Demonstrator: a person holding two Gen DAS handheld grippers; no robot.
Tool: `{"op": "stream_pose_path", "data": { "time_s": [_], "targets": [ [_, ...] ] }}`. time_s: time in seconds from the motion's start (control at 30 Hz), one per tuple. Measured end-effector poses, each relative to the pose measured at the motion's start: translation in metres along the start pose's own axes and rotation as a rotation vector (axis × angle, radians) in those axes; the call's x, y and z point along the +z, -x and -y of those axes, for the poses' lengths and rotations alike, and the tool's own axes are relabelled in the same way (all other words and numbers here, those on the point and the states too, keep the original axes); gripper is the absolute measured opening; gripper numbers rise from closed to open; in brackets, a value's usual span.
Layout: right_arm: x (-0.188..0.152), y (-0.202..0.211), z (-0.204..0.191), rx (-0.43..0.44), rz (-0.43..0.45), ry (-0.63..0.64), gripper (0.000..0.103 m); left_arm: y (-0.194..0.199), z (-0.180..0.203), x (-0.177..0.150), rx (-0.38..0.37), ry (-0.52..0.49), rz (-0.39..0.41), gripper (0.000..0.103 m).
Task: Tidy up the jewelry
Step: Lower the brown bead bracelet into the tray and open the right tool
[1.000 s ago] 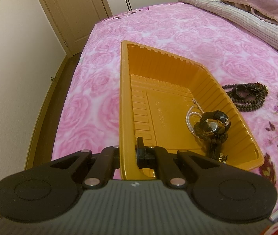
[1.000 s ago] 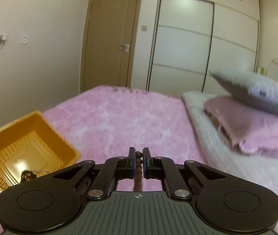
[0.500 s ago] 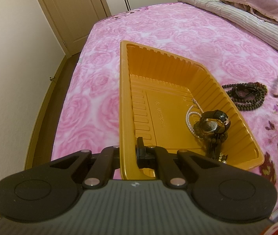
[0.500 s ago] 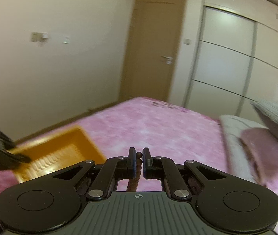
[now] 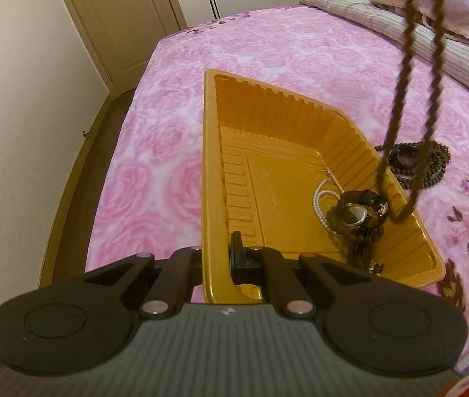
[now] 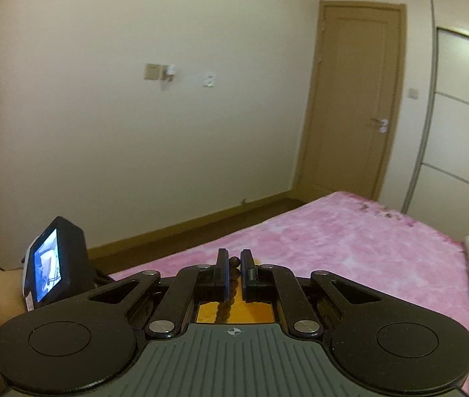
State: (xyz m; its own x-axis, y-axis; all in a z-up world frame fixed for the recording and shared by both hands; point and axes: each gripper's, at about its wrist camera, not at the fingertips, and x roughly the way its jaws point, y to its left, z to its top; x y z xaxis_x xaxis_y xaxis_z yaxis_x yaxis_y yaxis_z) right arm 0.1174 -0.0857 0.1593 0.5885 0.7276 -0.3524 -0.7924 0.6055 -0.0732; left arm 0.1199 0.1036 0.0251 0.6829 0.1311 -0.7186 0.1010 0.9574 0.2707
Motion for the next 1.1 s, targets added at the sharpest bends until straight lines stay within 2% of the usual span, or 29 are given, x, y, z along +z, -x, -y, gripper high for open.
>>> {"op": "stream_pose_path", "data": {
  "time_s": [0.23, 0.6, 0.8, 0.93, 0.97, 1.0, 1.03, 1.07, 1.1],
  "targets": [
    [-0.026, -0.052, -0.001, 0.033, -0.097, -0.015, 0.007, 0.0, -0.003, 0.001, -0.005, 0.004, 0.005, 0.003],
    [-0.078, -0.087, 0.014, 0.092, -0.292, -0.103, 0.007, 0.0, -0.003, 0.001, -0.006, 0.005, 0.006, 0.003],
    [-0.087, -0.087, 0.021, 0.097, -0.303, -0.122, 0.007, 0.0, -0.003, 0.002, -0.005, 0.005, 0.006, 0.003],
    [-0.088, -0.08, 0.023, 0.15, -0.3, -0.135, 0.007, 0.0, -0.003, 0.002, -0.005, 0.005, 0.004, 0.003],
    [-0.088, -0.076, 0.023, 0.157, -0.297, -0.141, 0.01, 0.0, -0.003, 0.002, -0.006, 0.006, 0.004, 0.003],
    [-0.089, -0.072, 0.024, 0.152, -0.286, -0.15, 0.026, 0.0, -0.004, 0.002, -0.002, 0.006, 0.005, 0.003],
    [-0.091, -0.069, 0.026, 0.141, -0.275, -0.165, 0.053, 0.001, -0.004, 0.002, -0.004, 0.007, 0.006, 0.003],
    [-0.093, -0.064, 0.03, 0.129, -0.264, -0.191, 0.063, 0.001, -0.004, 0.002, -0.003, 0.006, 0.007, 0.003],
    [-0.096, -0.057, 0.035, 0.113, -0.245, -0.226, 0.067, 0.0, -0.005, 0.001, -0.003, 0.007, 0.007, 0.003]
  ]
}}
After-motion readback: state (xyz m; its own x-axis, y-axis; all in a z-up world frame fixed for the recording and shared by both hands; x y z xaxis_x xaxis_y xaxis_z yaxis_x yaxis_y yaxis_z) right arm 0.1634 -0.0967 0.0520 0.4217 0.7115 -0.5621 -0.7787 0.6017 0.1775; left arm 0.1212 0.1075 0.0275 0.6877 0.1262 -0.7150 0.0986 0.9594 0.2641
